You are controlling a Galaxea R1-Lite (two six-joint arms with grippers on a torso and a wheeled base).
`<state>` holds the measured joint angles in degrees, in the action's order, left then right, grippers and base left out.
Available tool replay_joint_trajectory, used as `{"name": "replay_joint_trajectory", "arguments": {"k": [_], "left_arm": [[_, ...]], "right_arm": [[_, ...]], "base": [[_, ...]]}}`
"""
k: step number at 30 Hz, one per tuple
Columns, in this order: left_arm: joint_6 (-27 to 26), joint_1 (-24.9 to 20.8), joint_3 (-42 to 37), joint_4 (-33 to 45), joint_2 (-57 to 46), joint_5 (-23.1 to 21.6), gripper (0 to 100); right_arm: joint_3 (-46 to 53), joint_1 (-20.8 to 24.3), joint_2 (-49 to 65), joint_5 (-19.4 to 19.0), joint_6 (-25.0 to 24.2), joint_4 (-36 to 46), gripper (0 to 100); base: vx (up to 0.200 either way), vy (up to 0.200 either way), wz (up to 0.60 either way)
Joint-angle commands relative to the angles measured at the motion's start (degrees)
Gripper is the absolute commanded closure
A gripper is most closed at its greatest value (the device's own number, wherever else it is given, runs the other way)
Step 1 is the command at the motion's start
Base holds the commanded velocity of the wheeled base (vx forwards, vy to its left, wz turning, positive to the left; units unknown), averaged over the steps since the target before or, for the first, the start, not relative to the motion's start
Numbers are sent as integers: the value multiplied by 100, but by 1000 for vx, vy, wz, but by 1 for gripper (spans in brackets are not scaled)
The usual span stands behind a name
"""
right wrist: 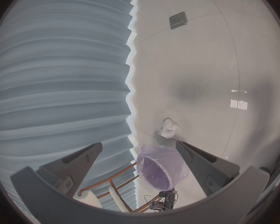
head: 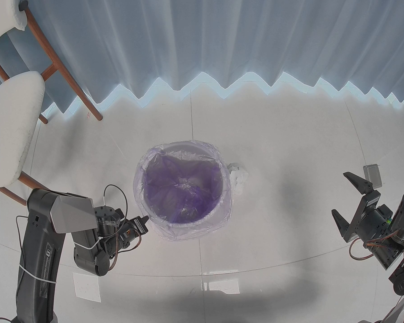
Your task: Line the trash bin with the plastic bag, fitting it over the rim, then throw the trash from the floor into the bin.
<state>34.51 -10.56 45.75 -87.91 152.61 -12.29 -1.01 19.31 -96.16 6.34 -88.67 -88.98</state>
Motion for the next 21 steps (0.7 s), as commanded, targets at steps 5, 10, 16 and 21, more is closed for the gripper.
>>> {"name": "replay_joint_trajectory", "arguments": {"k": [5,10,16,21], "left_arm": [[29,-34,-5,54,-12,148,100],[21,-52,-49,142,-12,209,0],[-15,-52,-84,-95,23,288,0],[-498,-140,-726,-86,-830,983,0]], "right_arm": [[101,-6,1,-1,-1,-58,0],[101,3,-8,-1,-1,-58,0],[101,-6,-43,-10,-1,-58,0],[101,-6,-52,-10,-1,-41,0]], "base": [[0,0,0],[0,0,0],[0,0,0],[0,0,0]]}}
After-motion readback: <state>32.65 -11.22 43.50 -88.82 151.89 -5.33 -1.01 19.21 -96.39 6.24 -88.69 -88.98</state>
